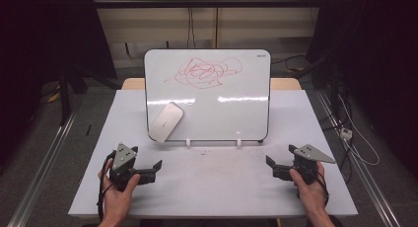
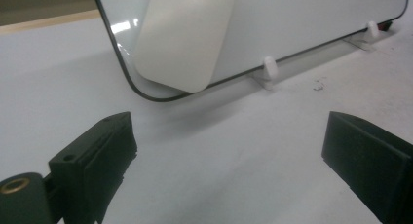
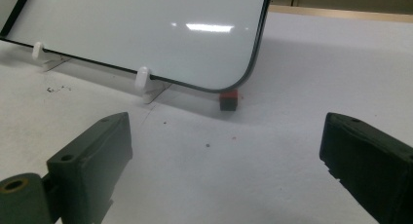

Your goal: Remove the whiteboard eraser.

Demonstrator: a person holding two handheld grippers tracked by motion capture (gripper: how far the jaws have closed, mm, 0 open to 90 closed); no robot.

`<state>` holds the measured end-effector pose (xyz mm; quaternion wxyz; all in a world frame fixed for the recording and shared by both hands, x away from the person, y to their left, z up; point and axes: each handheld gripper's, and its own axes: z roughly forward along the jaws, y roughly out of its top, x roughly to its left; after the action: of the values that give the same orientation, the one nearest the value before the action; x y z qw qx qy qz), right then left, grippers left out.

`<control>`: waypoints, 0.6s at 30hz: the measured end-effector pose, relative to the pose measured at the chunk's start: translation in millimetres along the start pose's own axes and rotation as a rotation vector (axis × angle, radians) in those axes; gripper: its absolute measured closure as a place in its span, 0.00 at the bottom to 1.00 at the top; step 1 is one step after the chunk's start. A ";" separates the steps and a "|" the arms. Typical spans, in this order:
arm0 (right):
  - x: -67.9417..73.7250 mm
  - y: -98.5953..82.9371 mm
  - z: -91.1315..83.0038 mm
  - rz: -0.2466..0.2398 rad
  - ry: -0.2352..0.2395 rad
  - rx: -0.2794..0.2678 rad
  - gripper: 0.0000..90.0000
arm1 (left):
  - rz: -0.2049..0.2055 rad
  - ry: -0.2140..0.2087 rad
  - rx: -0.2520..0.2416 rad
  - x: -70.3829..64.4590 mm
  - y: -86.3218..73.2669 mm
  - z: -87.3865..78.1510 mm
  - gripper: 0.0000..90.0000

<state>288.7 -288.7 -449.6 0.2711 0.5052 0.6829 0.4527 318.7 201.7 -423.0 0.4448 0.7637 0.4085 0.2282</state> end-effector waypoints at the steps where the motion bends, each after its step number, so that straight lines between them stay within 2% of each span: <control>1: 0.2 -0.2 -0.1 0.003 0.001 0.000 0.06 | 0.001 -0.009 0.005 1.3 1.0 0.6 0.06; 2: 0.4 -0.3 -0.1 0.005 0.007 -0.001 0.06 | 0.001 -0.010 0.011 2.1 2.1 1.5 0.07; 3: 0.5 -0.3 -0.1 0.003 0.010 0.002 0.06 | 0.027 -0.016 0.012 4.5 5.1 4.5 0.09; 9: -0.1 -0.1 1.3 -0.005 0.016 0.008 0.06 | 0.010 0.010 0.000 10.4 14.3 10.2 0.09; 12: 0.0 -0.2 1.7 -0.006 0.018 0.011 0.06 | 0.005 0.004 0.015 13.6 21.0 12.9 0.09; 14: 0.2 -0.1 2.7 -0.006 0.012 0.018 0.06 | 0.021 0.001 0.006 14.0 25.1 14.6 0.07; 16: 0.0 -0.1 2.7 -0.007 0.011 0.016 0.06 | 0.029 0.001 0.019 13.6 28.2 16.7 0.06; 18: -0.2 0.0 2.3 -0.011 0.014 0.016 0.06 | 0.043 -0.019 0.015 13.8 29.9 19.0 0.05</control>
<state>290.7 -288.1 -450.7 0.2647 0.5004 0.6910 0.4495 352.6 195.6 -406.8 0.4382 0.7776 0.3895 0.2272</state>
